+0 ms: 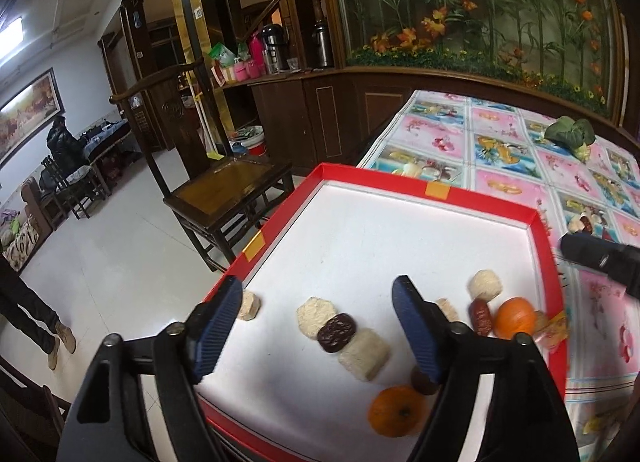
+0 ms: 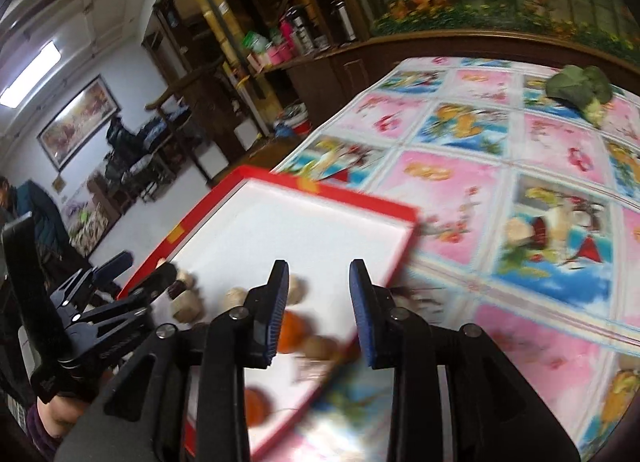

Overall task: Organize fruits
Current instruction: 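Carry both dates to the white tray and open both grippers, then grasp a date with the right gripper while the left gripper grasps a round cake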

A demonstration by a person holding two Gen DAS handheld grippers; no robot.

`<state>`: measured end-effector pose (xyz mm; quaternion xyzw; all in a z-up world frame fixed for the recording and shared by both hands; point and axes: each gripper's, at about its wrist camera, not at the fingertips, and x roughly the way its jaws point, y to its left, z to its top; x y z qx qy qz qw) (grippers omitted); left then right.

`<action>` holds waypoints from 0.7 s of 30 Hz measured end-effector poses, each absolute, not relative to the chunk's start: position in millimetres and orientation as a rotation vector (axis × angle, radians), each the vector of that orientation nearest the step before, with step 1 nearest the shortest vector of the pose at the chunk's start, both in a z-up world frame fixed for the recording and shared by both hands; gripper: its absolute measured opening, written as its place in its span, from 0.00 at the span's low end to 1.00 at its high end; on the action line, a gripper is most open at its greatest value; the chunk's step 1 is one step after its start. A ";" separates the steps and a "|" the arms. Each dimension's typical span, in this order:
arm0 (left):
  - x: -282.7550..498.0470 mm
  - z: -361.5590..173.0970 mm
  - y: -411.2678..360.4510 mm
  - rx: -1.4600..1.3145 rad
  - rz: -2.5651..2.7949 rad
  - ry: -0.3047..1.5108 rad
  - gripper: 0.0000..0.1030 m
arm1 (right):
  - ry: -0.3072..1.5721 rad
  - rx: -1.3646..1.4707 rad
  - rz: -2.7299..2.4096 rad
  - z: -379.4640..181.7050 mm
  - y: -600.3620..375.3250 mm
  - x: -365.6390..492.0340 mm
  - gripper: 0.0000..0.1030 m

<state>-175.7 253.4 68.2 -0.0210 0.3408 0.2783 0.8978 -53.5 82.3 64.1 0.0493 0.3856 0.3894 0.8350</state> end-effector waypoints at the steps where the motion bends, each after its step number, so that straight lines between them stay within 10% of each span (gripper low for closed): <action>1: -174.7 70.0 250.7 -0.041 0.573 0.705 0.76 | 0.806 0.127 0.800 64.5 66.6 -46.4 0.33; 11: -137.6 86.1 190.0 0.046 0.395 0.691 0.79 | 0.799 0.218 0.548 44.6 -69.1 7.3 0.33; 21: -82.4 84.2 144.8 0.099 0.271 0.747 0.79 | 0.872 -0.015 0.610 28.9 -5.7 43.9 0.33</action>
